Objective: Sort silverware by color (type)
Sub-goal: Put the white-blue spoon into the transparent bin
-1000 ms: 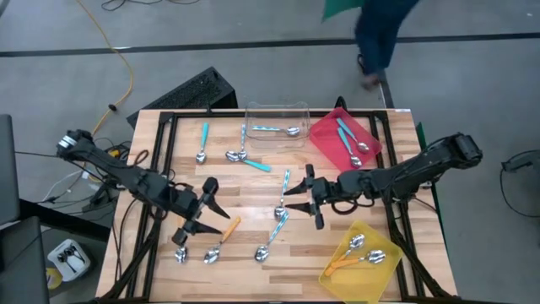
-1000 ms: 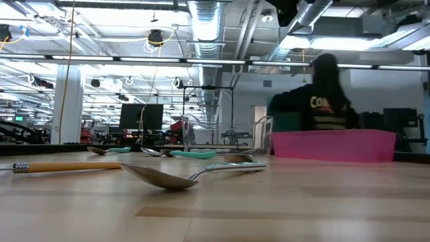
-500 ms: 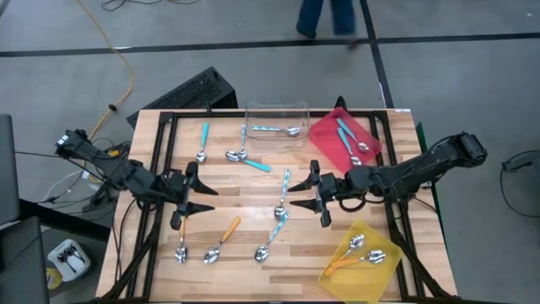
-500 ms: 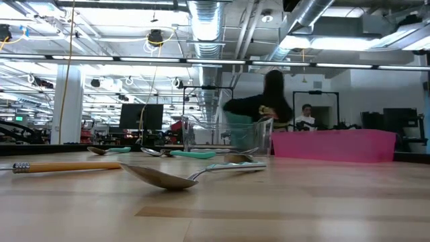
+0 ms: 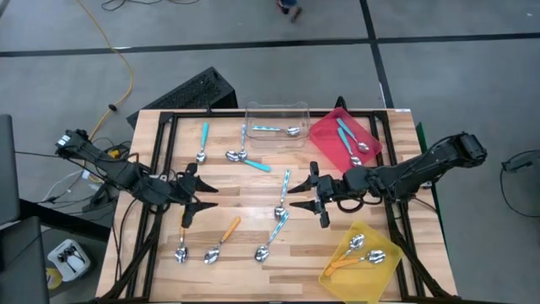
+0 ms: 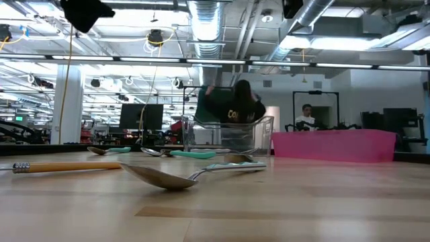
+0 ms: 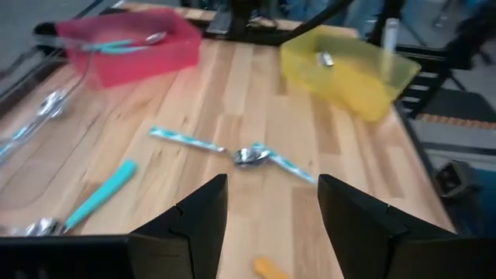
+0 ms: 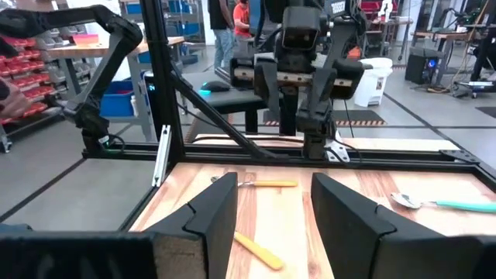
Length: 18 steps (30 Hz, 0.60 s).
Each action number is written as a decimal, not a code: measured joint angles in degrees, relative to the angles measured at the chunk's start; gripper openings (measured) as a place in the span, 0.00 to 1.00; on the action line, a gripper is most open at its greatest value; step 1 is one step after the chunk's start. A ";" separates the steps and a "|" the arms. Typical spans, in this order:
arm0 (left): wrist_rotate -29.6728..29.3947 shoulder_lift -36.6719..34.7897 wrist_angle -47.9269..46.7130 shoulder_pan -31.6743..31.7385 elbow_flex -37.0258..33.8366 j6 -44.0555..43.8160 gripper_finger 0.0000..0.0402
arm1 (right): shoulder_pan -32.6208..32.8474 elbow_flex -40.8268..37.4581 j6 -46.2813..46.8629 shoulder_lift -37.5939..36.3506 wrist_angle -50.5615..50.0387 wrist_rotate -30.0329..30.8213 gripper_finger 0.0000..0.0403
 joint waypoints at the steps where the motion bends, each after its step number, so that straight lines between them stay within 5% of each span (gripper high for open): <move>1: -0.93 0.12 0.04 0.00 -0.54 -0.96 0.46 | 0.00 0.00 0.00 0.00 -0.14 -0.01 0.47; 18: -0.75 2.63 4.28 -0.09 -5.87 -8.56 0.46 | 0.00 0.00 1.63 0.02 -4.13 -0.04 0.47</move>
